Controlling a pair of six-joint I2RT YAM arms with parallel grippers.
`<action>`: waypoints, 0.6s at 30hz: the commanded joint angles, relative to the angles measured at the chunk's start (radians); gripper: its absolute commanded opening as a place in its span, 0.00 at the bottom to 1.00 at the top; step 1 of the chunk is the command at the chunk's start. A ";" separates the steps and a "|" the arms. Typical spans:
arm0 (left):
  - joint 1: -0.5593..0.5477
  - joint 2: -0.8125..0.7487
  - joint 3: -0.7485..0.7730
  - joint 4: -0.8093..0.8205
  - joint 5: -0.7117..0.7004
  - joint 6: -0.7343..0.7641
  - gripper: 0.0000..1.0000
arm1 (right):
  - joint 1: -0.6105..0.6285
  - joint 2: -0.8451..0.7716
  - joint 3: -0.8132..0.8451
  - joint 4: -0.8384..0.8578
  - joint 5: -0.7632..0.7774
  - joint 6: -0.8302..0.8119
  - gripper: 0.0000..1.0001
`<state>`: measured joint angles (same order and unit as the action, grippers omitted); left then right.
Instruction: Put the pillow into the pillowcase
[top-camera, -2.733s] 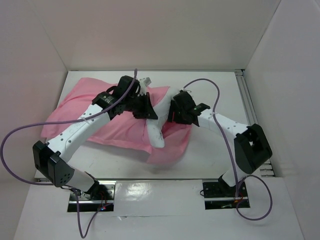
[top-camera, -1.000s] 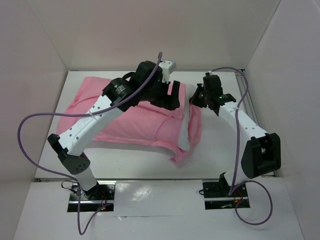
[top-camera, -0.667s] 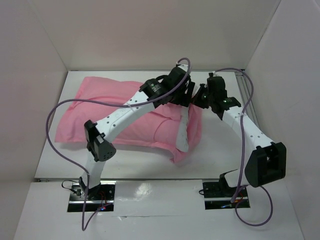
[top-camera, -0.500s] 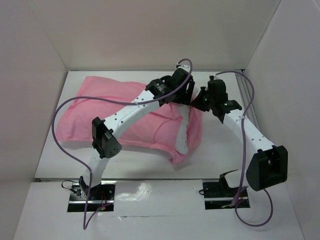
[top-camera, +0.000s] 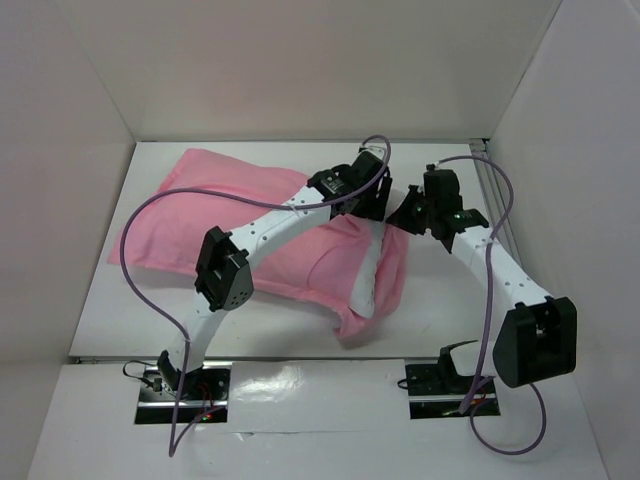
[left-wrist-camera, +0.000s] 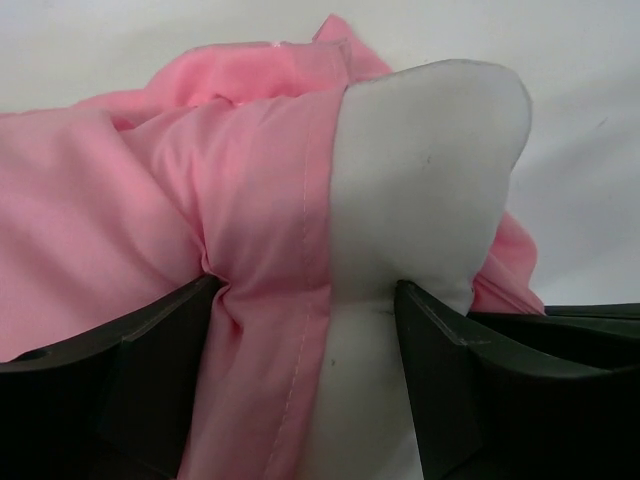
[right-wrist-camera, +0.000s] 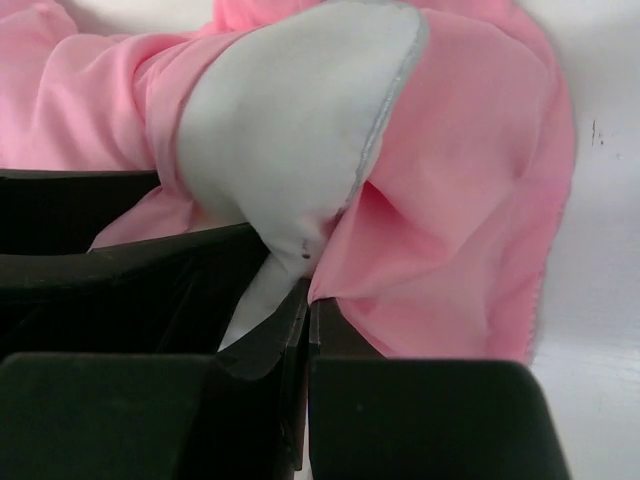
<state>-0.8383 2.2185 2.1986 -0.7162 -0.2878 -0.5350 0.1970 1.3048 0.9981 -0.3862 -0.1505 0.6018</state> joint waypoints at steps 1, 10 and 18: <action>-0.002 -0.034 -0.046 -0.023 0.105 -0.016 0.84 | -0.022 -0.036 0.022 0.092 -0.011 0.006 0.00; -0.002 0.012 -0.123 -0.143 0.242 0.069 0.00 | -0.097 0.022 0.050 0.092 -0.011 0.015 0.00; -0.002 -0.218 -0.555 -0.097 0.476 0.201 0.00 | -0.214 0.159 0.096 0.246 -0.156 0.025 0.00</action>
<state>-0.8124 2.0350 1.7821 -0.5072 -0.0372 -0.4110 0.0620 1.4490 0.9951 -0.3965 -0.2741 0.6094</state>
